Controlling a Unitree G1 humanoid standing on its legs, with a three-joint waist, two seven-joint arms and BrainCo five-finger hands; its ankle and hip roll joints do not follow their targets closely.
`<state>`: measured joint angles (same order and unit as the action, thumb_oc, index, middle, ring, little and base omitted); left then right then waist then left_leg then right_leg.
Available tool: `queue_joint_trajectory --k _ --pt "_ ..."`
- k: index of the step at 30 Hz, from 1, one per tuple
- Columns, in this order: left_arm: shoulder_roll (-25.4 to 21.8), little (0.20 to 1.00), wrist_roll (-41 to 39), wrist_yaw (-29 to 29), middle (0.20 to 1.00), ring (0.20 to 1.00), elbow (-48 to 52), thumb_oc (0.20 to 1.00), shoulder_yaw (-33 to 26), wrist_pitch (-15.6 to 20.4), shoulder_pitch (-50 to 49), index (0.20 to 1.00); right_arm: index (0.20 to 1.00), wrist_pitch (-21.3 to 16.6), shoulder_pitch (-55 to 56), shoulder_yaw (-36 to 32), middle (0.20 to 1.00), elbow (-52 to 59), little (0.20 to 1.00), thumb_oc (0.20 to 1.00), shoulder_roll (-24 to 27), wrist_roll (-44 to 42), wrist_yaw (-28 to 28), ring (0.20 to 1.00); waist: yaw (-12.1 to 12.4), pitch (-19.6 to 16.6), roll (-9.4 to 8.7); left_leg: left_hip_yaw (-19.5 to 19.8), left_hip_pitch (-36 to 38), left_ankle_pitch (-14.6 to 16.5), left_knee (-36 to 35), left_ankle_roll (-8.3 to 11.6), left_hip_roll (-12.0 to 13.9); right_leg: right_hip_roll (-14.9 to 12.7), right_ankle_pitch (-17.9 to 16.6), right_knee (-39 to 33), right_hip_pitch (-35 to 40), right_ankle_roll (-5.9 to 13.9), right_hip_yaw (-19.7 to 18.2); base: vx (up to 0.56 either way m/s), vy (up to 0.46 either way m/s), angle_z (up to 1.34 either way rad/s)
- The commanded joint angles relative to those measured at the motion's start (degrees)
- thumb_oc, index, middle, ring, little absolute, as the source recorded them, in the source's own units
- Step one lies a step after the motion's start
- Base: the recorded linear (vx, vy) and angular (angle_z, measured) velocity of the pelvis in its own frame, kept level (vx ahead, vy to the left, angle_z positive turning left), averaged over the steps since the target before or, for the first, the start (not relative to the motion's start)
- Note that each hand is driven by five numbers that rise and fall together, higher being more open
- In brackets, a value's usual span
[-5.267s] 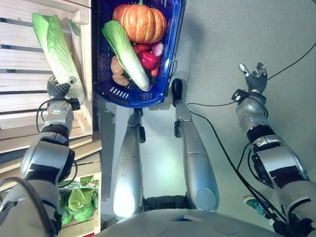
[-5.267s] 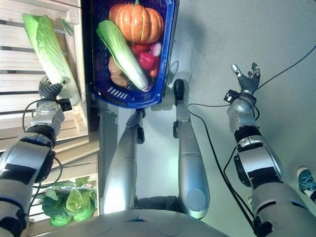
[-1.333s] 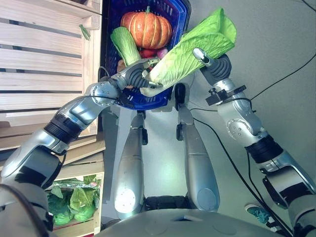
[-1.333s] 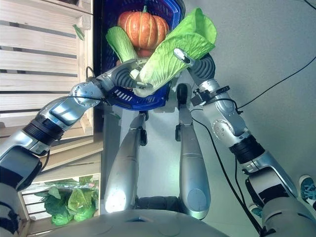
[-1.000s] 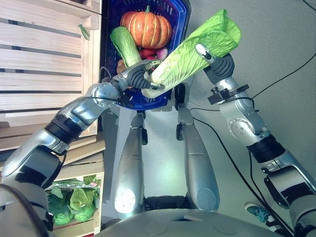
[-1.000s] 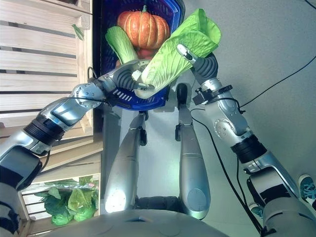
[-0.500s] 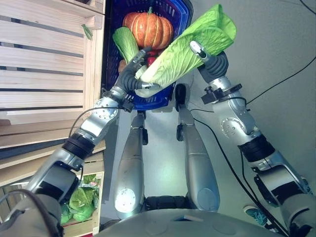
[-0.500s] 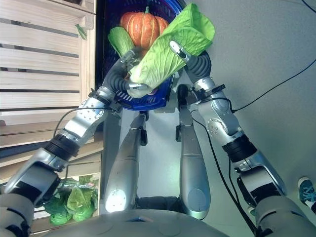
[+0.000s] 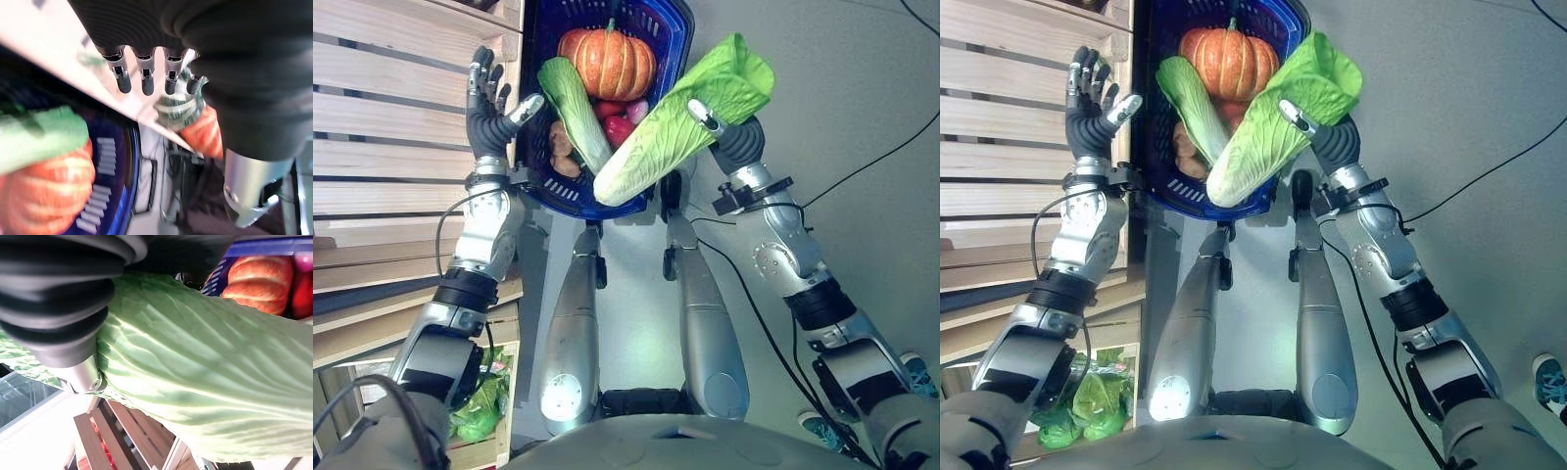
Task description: Pick up fruits and vegetables into the basket
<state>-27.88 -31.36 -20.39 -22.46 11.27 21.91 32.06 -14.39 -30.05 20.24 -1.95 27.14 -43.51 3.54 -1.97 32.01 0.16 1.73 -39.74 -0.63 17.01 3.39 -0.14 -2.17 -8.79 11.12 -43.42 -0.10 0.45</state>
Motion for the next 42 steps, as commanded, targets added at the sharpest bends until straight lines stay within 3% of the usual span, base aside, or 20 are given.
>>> queue_joint_trajectory --k 1,9,18,23,31,42 --pt "-1.06 1.000 1.28 -2.60 1.000 1.000 0.15 1.000 -3.40 2.90 -1.03 1.000 0.200 -3.21 -0.26 -2.91 0.200 7.33 0.200 0.200 -0.12 2.12 0.11 0.200 -0.31 -2.21 0.52 -1.34 0.10 -3.07 -5.35 -0.76 -2.41 2.47 9.88 6.51 2.55 3.53 3.03 0.00 0.000 0.00" --pt "-1.21 1.000 3.32 -5.40 1.000 1.000 -8.28 1.000 -3.50 1.34 -0.28 1.000 0.200 -3.07 -3.18 -2.21 0.200 5.48 0.200 0.200 0.96 2.14 1.21 0.200 -0.14 -2.21 0.92 -1.52 -0.14 -3.01 -4.82 -0.65 -2.44 2.29 10.18 6.91 2.21 3.39 3.37 0.00 0.000 0.00" --pt "-3.73 1.000 6.91 -4.97 1.000 1.000 -16.15 1.000 -0.04 -1.95 2.19 1.000 0.200 1.70 -14.56 4.02 0.200 -2.72 0.200 0.200 1.53 5.23 -4.07 0.200 1.95 -2.21 1.86 -1.16 -0.18 -2.91 -3.76 -0.48 -2.81 1.41 10.54 7.45 2.36 3.12 4.62 0.00 0.000 0.00" --pt "-4.55 1.000 5.95 -1.55 1.000 1.000 -20.58 1.000 2.40 -2.01 4.72 1.000 0.200 7.58 -25.35 8.22 0.200 -16.70 0.200 0.200 0.53 2.06 -6.61 0.200 4.14 -2.21 2.90 -0.67 -0.10 -2.70 -2.82 -0.34 -3.17 0.70 10.91 8.26 2.57 2.68 5.87 0.00 -0.002 0.01" --pt "-3.29 1.000 5.43 0.02 1.000 1.000 -23.66 1.000 6.71 -1.21 7.69 1.000 0.200 13.06 -35.47 12.29 0.200 -36.19 0.200 0.200 -1.07 0.36 -7.97 0.200 6.78 -2.21 4.66 0.27 -1.35 -2.35 -1.13 -0.49 -3.89 -0.17 11.53 10.50 1.31 2.19 7.36 0.03 0.006 0.09" --pt "-1.73 1.000 4.59 0.65 1.000 1.000 -24.87 1.000 9.50 -0.19 10.07 1.000 0.200 17.27 -41.30 10.60 0.200 -57.34 0.200 0.200 -2.19 2.64 -7.47 0.200 9.14 -2.21 6.83 1.70 -3.85 -1.92 0.84 -1.18 -5.15 -1.01 12.00 12.82 -1.34 2.14 8.03 0.03 0.012 0.09"
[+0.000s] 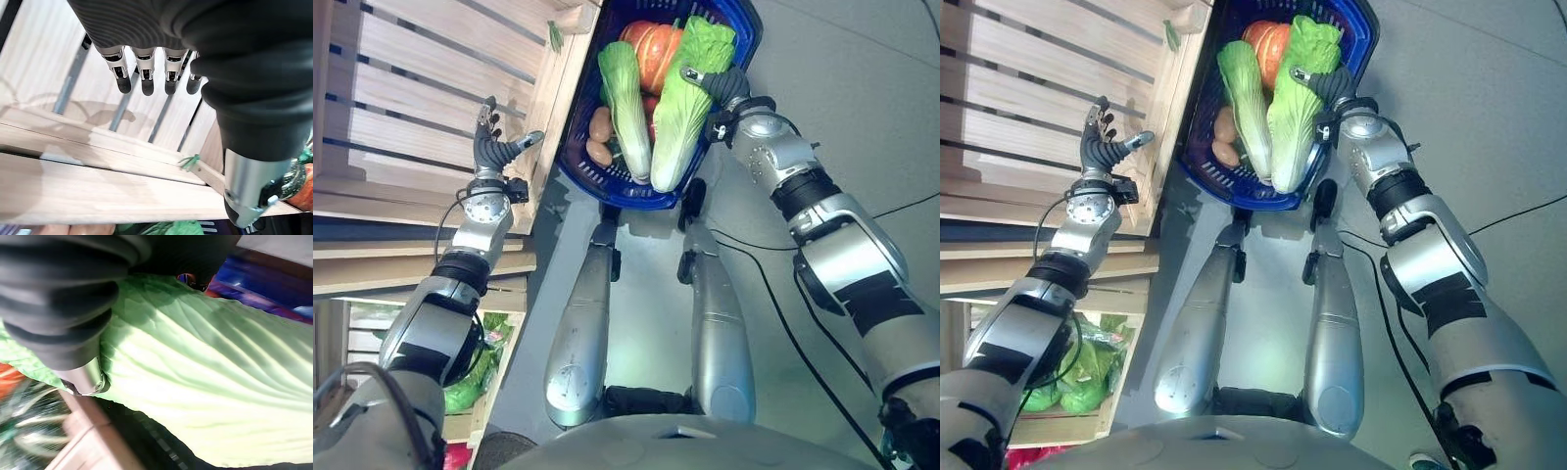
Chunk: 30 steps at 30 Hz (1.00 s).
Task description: Pick up fruits and vegetables into the basket
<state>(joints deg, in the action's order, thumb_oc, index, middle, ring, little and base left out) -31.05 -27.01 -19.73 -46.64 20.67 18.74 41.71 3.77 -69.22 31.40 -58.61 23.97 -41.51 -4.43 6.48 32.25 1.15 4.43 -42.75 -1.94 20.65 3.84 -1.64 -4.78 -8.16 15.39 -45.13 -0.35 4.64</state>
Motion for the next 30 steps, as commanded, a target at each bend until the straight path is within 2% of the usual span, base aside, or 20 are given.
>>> queue_joint_trajectory --k 1,4,5,7,16,25,30 --pt "1.59 1.000 0.39 -0.13 1.000 1.000 -0.52 1.000 0.26 3.05 0.44 1.000 0.200 -0.61 -2.32 -0.74 0.200 -1.34 0.200 0.200 1.00 0.72 0.35 0.200 0.81 -2.45 5.96 -0.94 -1.07 -0.62 -2.70 -1.70 -3.75 1.56 11.35 8.67 0.15 2.40 3.85 0.03 0.014 0.13" --pt "2.15 1.000 0.48 -0.55 1.000 1.000 0.01 1.000 1.32 3.50 0.79 1.000 0.219 0.09 -3.20 -1.67 0.219 -4.62 0.219 0.219 0.87 1.36 -0.12 0.219 1.28 -2.45 6.52 -0.61 -2.23 -0.57 -2.02 -1.92 -4.09 1.34 11.37 9.46 -1.03 2.55 3.82 0.03 0.012 0.11" --pt "2.39 1.000 0.47 -0.72 1.000 1.000 0.28 1.000 1.72 3.40 1.00 1.000 0.498 0.53 -3.56 -1.90 0.498 -5.81 0.498 0.498 0.69 1.47 -0.82 0.498 1.46 -2.45 6.83 -0.58 -2.60 -0.52 -1.70 -2.01 -4.22 1.23 11.46 9.82 -1.37 2.60 3.79 0.04 0.019 0.05" --pt "2.83 1.000 0.36 -0.73 1.000 1.000 0.42 1.000 2.07 3.68 1.24 1.000 1.000 0.74 -4.19 -2.31 1.000 -7.37 1.000 1.000 0.56 1.49 -1.57 1.000 1.64 -2.45 7.26 -0.49 -3.17 -0.45 -1.41 -2.16 -4.36 1.14 11.55 10.37 -2.11 2.64 3.73 0.03 0.020 0.03" --pt "4.39 1.000 1.24 -1.16 1.000 1.000 1.85 1.000 3.07 3.36 0.91 1.000 1.000 0.28 -4.93 -3.06 1.000 -9.66 1.000 1.000 0.22 2.20 -2.19 1.000 2.09 -2.45 8.40 -0.65 -4.38 -0.17 -0.25 -2.62 -4.73 0.60 11.74 11.90 -3.66 2.80 3.72 0.03 0.006 0.08" --pt "4.36 1.000 2.14 -0.98 1.000 1.000 2.03 1.000 3.14 2.91 -0.84 1.000 1.000 -0.29 -3.47 -3.48 1.000 -9.84 1.000 1.000 0.30 1.96 -1.68 1.000 1.66 -2.45 8.07 -0.86 -2.17 0.29 -0.57 -2.96 -4.85 0.62 11.43 11.14 -1.64 2.89 3.54 0.00 0.000 0.00" --pt "3.87 1.000 3.82 -0.60 1.000 1.000 1.88 1.000 2.93 1.78 -3.31 1.000 1.000 -2.38 -1.07 -4.12 1.000 -9.25 1.000 1.000 0.20 2.22 -0.75 1.000 1.10 -2.45 7.18 -1.14 1.49 0.50 -1.91 -3.02 -4.99 0.95 10.95 9.01 2.39 2.87 3.50 0.00 -0.002 -0.01"
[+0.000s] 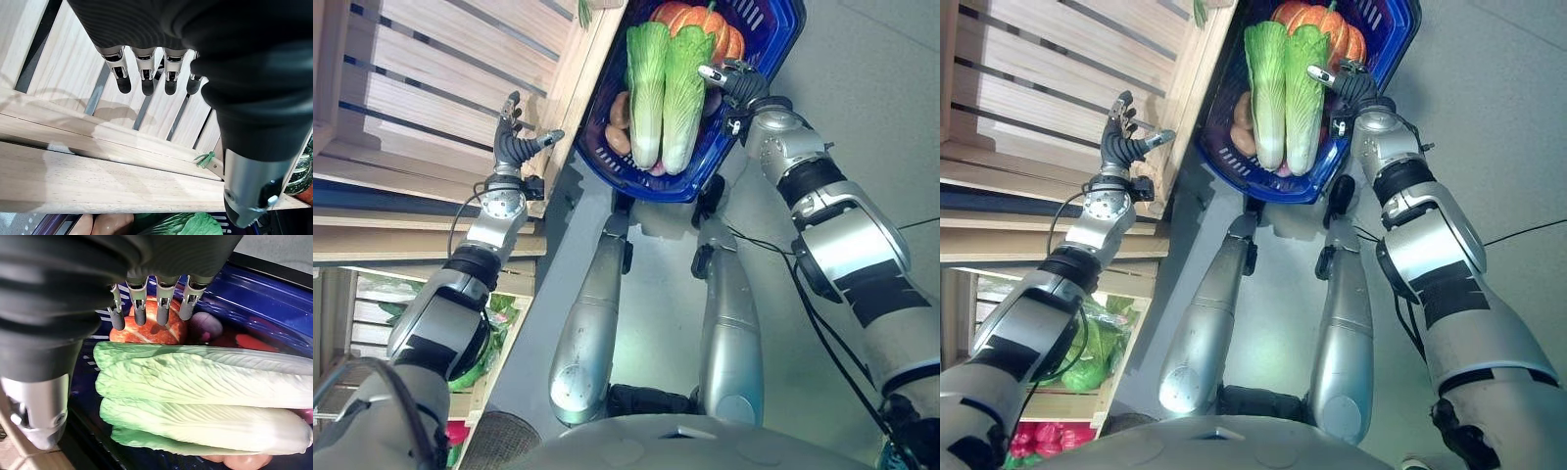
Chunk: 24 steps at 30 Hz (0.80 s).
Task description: Pick up fruits and vegetables into the basket
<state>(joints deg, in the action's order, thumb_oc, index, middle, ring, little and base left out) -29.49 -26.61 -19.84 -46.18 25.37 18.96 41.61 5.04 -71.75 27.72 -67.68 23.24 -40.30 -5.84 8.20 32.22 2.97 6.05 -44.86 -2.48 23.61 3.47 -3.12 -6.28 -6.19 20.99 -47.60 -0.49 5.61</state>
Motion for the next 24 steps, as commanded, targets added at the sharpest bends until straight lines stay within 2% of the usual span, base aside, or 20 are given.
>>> queue_joint_trajectory --k 1,9,15,18,24 --pt "2.15 1.000 3.64 -0.20 1.000 1.000 1.17 1.000 -1.92 1.43 -3.64 1.000 1.000 -3.85 2.04 -0.55 1.000 0.12 1.000 1.000 0.90 1.06 0.61 1.000 -0.76 -2.42 5.18 -2.79 4.38 1.07 -5.15 -2.61 -3.53 2.49 8.89 2.99 5.70 3.03 2.47 0.01 -0.010 -0.06" --pt "1.20 1.000 7.29 2.23 1.000 1.000 -1.22 1.000 -3.10 0.74 -11.17 1.000 1.000 -8.55 11.11 -2.56 1.000 6.85 1.000 1.000 2.34 2.33 0.39 1.000 -2.66 -2.42 3.14 -3.52 15.97 0.70 -11.22 -2.15 -2.31 2.24 7.41 -3.49 16.78 3.89 1.53 -0.01 0.004 -0.10" --pt "0.74 1.000 9.25 3.24 1.000 1.000 -2.55 1.000 -4.49 -0.40 -16.21 1.000 1.000 -9.35 19.42 -3.49 1.000 13.81 1.000 1.000 3.55 2.96 -0.36 1.000 -4.34 -2.43 1.41 -4.27 24.61 0.62 -15.85 -1.81 -1.15 1.89 5.88 -8.55 25.19 5.01 0.35 0.00 -0.001 -0.05" --pt "1.09 1.000 10.87 4.53 1.000 1.000 -3.55 1.000 -4.90 -0.80 -20.41 1.000 1.000 -10.72 27.62 -5.15 1.000 17.19 1.000 1.000 3.97 4.65 -0.14 1.000 -5.46 -6.12 0.36 -4.95 28.95 0.69 -19.56 -1.43 -0.42 1.50 5.01 -12.74 29.77 5.66 0.22 0.07 0.001 -0.13" --pt "1.24 1.000 14.51 8.35 1.000 1.000 -5.19 1.000 -5.36 -1.64 -25.95 1.000 1.000 -12.05 40.05 -8.23 1.000 21.41 1.000 1.000 3.22 5.30 -1.44 1.000 -6.88 -10.95 -0.94 -5.68 34.47 1.06 -23.49 -0.95 0.45 1.53 4.42 -17.89 36.30 6.05 0.35 0.06 -0.026 -0.11"
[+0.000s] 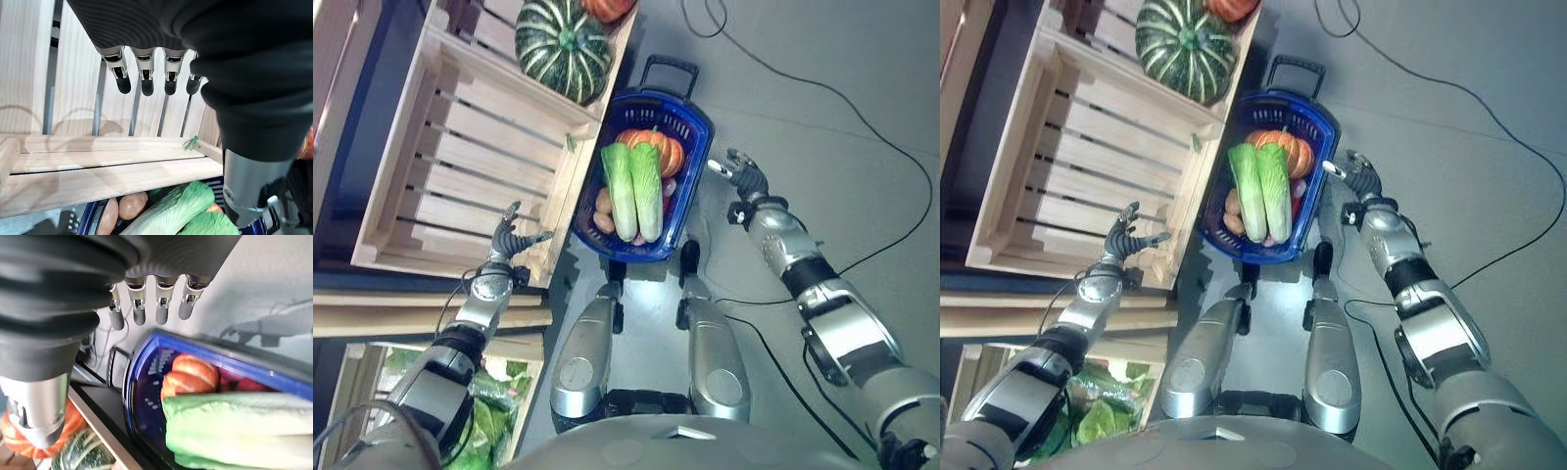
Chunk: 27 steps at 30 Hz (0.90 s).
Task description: Pick up fruits and vegetables into the basket
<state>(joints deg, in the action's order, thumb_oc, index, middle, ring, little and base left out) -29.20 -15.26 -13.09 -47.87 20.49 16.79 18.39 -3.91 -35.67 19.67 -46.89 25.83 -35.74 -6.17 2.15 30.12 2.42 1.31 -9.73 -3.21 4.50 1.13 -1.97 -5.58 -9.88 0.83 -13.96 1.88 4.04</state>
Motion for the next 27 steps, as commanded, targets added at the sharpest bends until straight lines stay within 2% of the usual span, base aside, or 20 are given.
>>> queue_joint_trajectory --k 1,4,9,13,16,18,19,22,27 --pt "1.23 1.000 4.28 2.59 1.000 1.000 -4.12 1.000 -0.77 0.52 -4.70 1.000 1.000 -4.07 8.40 -1.78 1.000 0.63 1.000 1.000 0.44 1.16 -0.21 1.000 -1.29 -10.47 -0.65 -1.29 0.63 1.91 -5.01 1.40 -0.46 0.91 8.03 1.36 4.14 3.85 1.88 0.08 -0.015 -0.03" --pt "2.49 1.000 7.49 4.53 1.000 1.000 -6.33 1.000 -1.30 1.20 -9.62 1.000 1.000 -5.80 18.00 -5.45 1.000 -1.66 1.000 1.000 -0.14 2.82 1.46 1.000 -2.10 -14.38 -1.02 -2.36 3.60 2.30 -6.19 1.30 0.17 1.03 8.08 0.09 6.99 4.23 1.78 0.10 -0.013 -0.09" --pt "4.30 1.000 12.97 7.34 1.000 1.000 -10.66 1.000 -2.47 1.61 -14.58 1.000 1.000 -5.17 26.14 -8.92 1.000 -11.20 1.000 1.000 -2.88 7.49 4.13 1.000 -2.81 -20.18 -1.54 -3.99 7.94 2.72 -8.00 1.44 1.39 1.09 7.99 -2.03 11.13 4.72 1.95 0.11 -0.022 -0.14" --pt "5.17 1.000 13.78 8.57 1.000 1.000 -14.85 1.000 -3.22 1.42 -15.22 1.000 1.000 -4.78 28.36 -10.31 1.000 -19.01 1.000 1.000 -4.56 10.12 6.08 1.000 -3.19 -22.64 -1.68 -4.56 10.38 3.47 -8.45 1.41 1.84 1.34 8.57 -2.39 13.35 4.72 1.68 0.08 -0.004 -0.09" --pt "6.16 1.000 14.16 10.47 1.000 1.000 -18.77 1.000 -3.46 0.91 -15.23 1.000 1.000 -2.80 29.64 -11.33 1.000 -24.24 1.000 1.000 -5.47 12.54 7.06 1.000 -3.61 -23.92 -1.81 -5.12 12.16 4.23 -8.56 1.44 2.32 1.51 9.40 -2.29 15.03 4.67 1.42 0.04 0.009 -0.10" --pt "6.68 1.000 13.56 11.43 1.000 1.000 -20.48 1.000 -3.66 -0.16 -15.41 1.000 1.000 -1.20 30.24 -11.52 1.000 -25.59 1.000 1.000 -5.96 13.28 7.33 1.000 -3.83 -24.34 -1.87 -5.26 12.70 4.45 -8.66 1.45 2.47 1.57 9.67 -2.28 15.51 4.68 1.28 0.00 0.012 -0.12" --pt "7.26 1.000 12.90 13.21 1.000 1.000 -21.74 1.000 -4.17 -2.44 -15.47 1.000 1.000 -0.32 30.67 -11.86 1.000 -27.03 1.000 1.000 -6.38 14.16 8.04 1.000 -3.93 -24.59 -1.94 -5.32 13.21 4.67 -8.80 1.48 2.61 1.60 9.80 -2.46 15.97 4.69 1.28 -0.01 0.013 -0.12" --pt "8.74 1.000 12.91 16.09 1.000 1.000 -24.56 1.000 -5.25 -6.17 -15.98 1.000 1.000 2.52 31.57 -12.68 1.000 -29.58 1.000 1.000 -7.42 13.95 9.08 1.000 -4.24 -25.12 -2.08 -5.44 14.26 5.11 -9.10 1.46 2.71 1.77 9.81 -3.22 17.02 4.65 1.23 0.00 0.020 -0.11" --pt "10.20 1.000 12.98 18.83 1.000 1.000 -27.59 1.000 -6.26 -9.78 -16.36 1.000 1.000 6.21 32.63 -13.86 1.000 -32.86 1.000 1.000 -7.93 14.59 10.83 1.000 -4.89 -26.00 -2.21 -5.80 15.12 5.58 -9.50 1.55 3.03 2.09 9.59 -4.46 18.05 4.66 0.75 0.00 0.004 -0.01"
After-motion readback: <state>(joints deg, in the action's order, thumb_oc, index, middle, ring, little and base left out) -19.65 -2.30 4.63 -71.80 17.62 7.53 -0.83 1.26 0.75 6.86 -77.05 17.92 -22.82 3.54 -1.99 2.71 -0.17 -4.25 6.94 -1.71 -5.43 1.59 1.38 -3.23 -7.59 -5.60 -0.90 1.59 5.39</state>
